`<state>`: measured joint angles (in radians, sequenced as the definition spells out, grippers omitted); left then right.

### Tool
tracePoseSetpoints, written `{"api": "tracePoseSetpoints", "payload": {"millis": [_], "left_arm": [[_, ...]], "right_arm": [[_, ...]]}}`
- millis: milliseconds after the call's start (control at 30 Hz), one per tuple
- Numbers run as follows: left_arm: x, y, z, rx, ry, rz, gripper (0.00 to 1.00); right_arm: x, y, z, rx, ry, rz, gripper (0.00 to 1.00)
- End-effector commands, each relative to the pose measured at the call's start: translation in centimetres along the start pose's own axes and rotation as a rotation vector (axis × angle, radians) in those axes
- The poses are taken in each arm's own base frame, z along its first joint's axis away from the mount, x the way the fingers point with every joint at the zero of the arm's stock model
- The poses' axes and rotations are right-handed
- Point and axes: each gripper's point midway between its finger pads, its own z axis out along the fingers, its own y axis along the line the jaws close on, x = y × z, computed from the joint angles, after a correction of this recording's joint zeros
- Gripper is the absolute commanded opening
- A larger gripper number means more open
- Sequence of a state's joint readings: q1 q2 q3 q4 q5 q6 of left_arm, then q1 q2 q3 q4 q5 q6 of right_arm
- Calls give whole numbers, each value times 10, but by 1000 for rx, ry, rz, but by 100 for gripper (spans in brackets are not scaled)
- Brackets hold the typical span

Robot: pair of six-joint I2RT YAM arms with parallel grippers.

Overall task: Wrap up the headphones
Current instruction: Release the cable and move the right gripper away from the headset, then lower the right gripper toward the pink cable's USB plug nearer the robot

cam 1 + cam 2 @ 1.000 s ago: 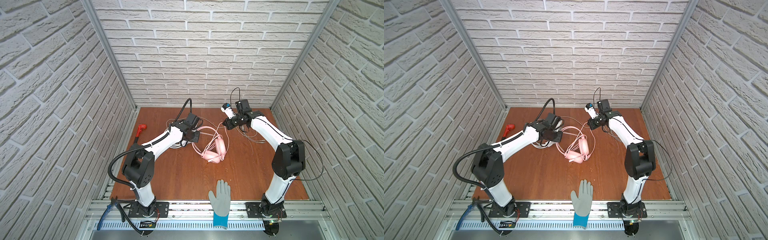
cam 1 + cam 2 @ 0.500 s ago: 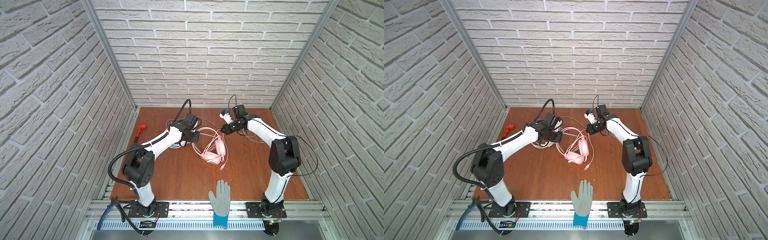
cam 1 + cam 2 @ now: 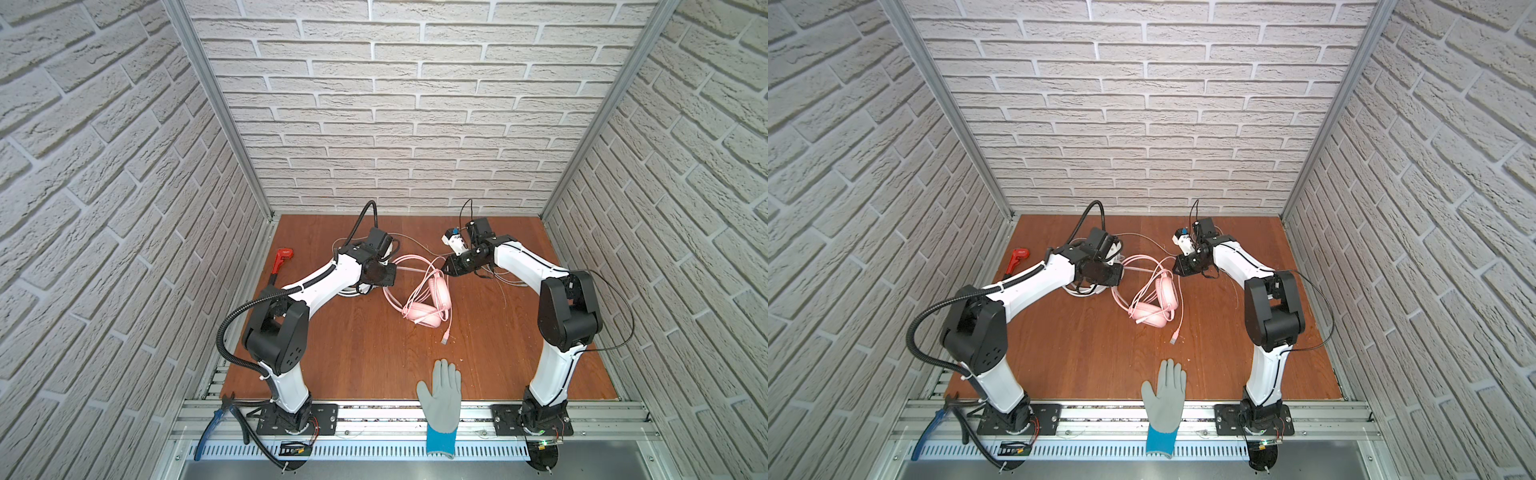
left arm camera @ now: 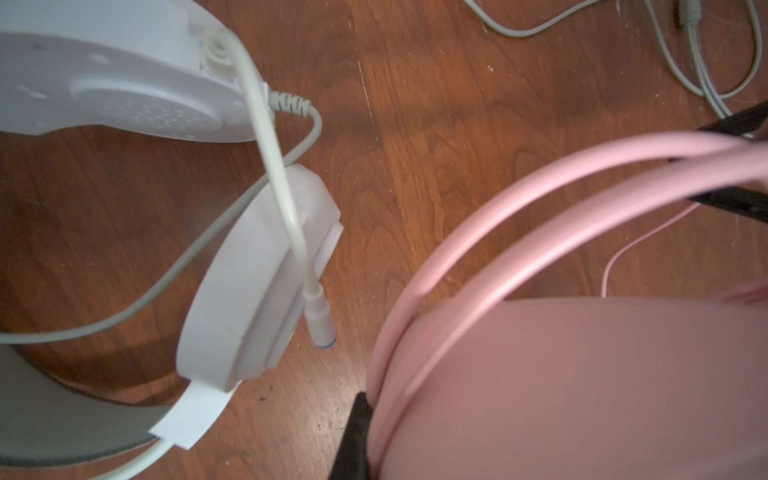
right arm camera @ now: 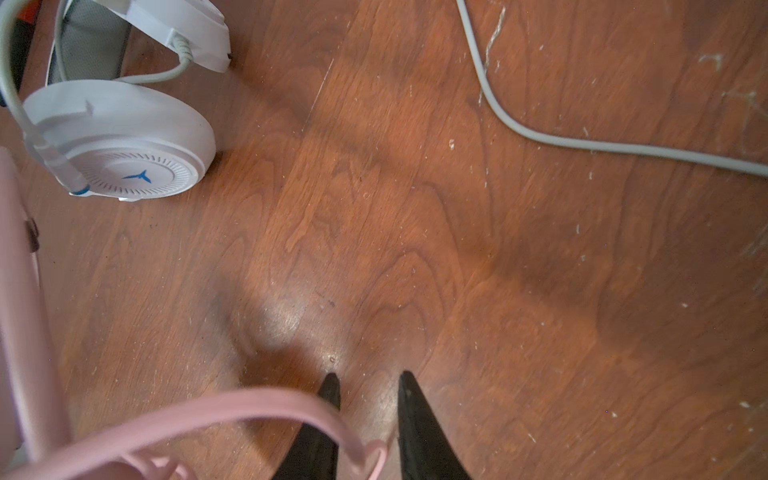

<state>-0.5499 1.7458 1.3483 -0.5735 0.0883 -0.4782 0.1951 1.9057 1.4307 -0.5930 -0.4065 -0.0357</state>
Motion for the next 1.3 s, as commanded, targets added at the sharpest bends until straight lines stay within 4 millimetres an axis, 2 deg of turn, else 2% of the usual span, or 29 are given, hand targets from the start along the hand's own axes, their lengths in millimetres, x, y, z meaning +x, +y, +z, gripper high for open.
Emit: {"api": "tracePoseSetpoints", "payload": {"millis": [0,333,733,900,1133,1267], "left_arm": [[-20,-13,-13,90,-81,-41,0],[-20,-5,-12,93,-87,-102,0],[-21,-9,-3,148,-89,-182,0],[-24,-2,-4,149,-99,-230,0],[-23,6,1,138,-98,-277,0],[-21,8,3,134,-92,-294,0]], "right_arm": [[2,-1,1,-1,-15,29,27],[22,-4,10,-2,21,106,32],[57,-18,18,74,88,196,41],[66,-19,17,100,102,208,46],[84,-17,20,148,137,217,47],[89,-9,18,148,117,223,47]]}}
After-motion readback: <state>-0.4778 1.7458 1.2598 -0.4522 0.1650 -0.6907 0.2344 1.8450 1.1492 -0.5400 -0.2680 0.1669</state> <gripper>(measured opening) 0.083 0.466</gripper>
